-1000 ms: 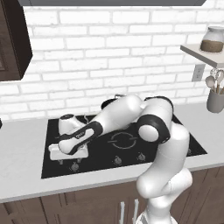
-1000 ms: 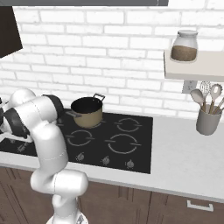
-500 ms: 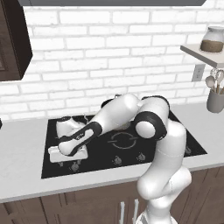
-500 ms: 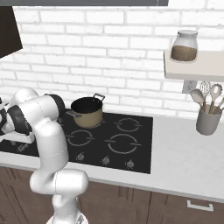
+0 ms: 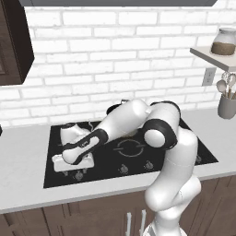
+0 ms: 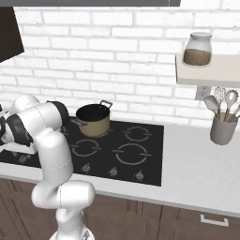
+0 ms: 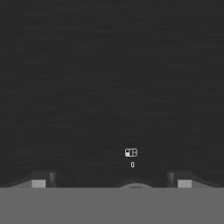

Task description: Pick the kettle from the counter and place it on a stove burner. Then turn the burner on.

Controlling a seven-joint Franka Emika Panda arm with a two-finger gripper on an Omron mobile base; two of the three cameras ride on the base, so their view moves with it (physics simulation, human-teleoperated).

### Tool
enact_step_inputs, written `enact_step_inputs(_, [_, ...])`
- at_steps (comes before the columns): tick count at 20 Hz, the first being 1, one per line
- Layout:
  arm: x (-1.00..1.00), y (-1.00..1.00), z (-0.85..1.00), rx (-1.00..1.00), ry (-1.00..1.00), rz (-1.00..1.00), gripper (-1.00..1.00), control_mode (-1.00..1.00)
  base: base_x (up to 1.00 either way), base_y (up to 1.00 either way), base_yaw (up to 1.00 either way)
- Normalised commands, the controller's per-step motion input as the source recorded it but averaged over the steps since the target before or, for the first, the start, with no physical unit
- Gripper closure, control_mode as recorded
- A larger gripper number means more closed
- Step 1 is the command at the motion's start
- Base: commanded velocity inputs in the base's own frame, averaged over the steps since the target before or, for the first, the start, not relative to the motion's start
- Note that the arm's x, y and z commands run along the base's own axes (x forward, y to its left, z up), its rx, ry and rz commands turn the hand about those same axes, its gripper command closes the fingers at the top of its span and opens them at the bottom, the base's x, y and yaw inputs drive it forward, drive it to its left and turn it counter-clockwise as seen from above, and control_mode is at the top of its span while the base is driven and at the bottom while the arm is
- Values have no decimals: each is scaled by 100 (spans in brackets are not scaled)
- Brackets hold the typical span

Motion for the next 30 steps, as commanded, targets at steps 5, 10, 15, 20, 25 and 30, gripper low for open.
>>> enact_step_inputs(5, [-3, 0, -2, 0, 0, 0, -100, -100, 0, 0, 0])
enact_step_inputs(10, [-35, -12, -3, 0, 0, 0, -100, -100, 0, 0, 0])
enact_step_inputs(15, [0, -8, 0, 0, -1, 0, -100, -100, 0, 0, 0])
enact_step_inputs(20, [0, -9, 0, 0, -4, 0, -100, -100, 0, 0, 0])
enact_step_inputs(25, [0, 0, 0, 0, 0, 0, 100, -100, 0, 0, 0])
enact_step_inputs(30, [0, 0, 0, 0, 0, 0, 100, -100, 0, 0, 0])
